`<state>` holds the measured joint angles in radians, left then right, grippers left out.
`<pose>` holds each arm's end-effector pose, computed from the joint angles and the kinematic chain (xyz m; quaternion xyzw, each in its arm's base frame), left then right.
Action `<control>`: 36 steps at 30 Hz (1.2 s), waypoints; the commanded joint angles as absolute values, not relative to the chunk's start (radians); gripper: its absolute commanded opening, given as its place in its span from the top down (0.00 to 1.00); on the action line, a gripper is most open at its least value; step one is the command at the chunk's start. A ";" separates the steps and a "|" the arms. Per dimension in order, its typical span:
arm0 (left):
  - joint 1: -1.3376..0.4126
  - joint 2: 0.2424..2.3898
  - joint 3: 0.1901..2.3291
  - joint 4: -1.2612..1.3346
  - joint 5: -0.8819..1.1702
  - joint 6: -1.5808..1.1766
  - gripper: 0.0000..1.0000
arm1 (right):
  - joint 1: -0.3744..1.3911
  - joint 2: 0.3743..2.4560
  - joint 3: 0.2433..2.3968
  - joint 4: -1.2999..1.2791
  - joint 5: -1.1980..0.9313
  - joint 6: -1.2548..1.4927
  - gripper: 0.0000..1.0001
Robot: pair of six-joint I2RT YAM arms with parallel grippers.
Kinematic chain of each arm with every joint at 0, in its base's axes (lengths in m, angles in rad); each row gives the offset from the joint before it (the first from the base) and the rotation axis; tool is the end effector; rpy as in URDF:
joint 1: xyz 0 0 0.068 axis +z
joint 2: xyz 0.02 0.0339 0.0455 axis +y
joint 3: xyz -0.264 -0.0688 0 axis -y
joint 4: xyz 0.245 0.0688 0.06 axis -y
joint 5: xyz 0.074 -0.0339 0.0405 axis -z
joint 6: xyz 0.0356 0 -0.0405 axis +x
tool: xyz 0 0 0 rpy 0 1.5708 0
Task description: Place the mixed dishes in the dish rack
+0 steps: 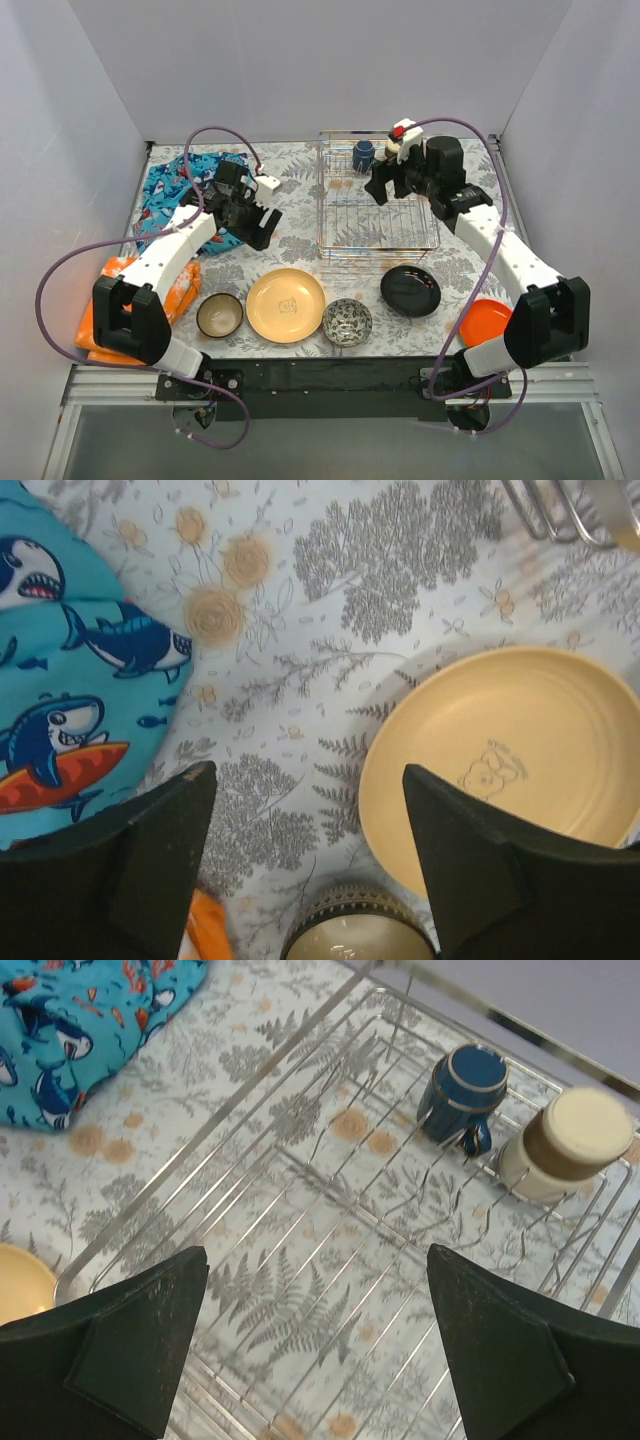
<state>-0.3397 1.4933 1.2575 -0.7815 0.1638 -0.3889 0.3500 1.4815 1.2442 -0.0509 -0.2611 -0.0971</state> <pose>0.2896 -0.1085 0.2850 -0.0012 0.9590 -0.1706 0.2264 0.3281 0.1295 0.3464 -0.2521 0.7575 0.1783 0.5753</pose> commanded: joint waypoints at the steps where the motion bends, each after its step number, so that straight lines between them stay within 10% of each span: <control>1: -0.273 1.408 1.304 -1.121 0.213 -0.286 0.29 | 0.345 1.390 1.215 -0.212 -0.278 -0.115 0.01; 23: -0.275 1.259 0.971 -1.358 0.198 0.046 0.38 | 0.341 1.402 1.192 -0.259 -0.452 -0.176 0.03; 36: -0.253 1.250 1.098 -1.113 0.166 -0.110 0.30 | 0.468 1.267 1.084 -0.826 -0.773 -1.071 0.17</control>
<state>-0.2665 1.2724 1.0019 -1.2701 0.1928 -0.0277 0.4026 1.3891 1.1801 -0.5293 -0.6559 -0.5865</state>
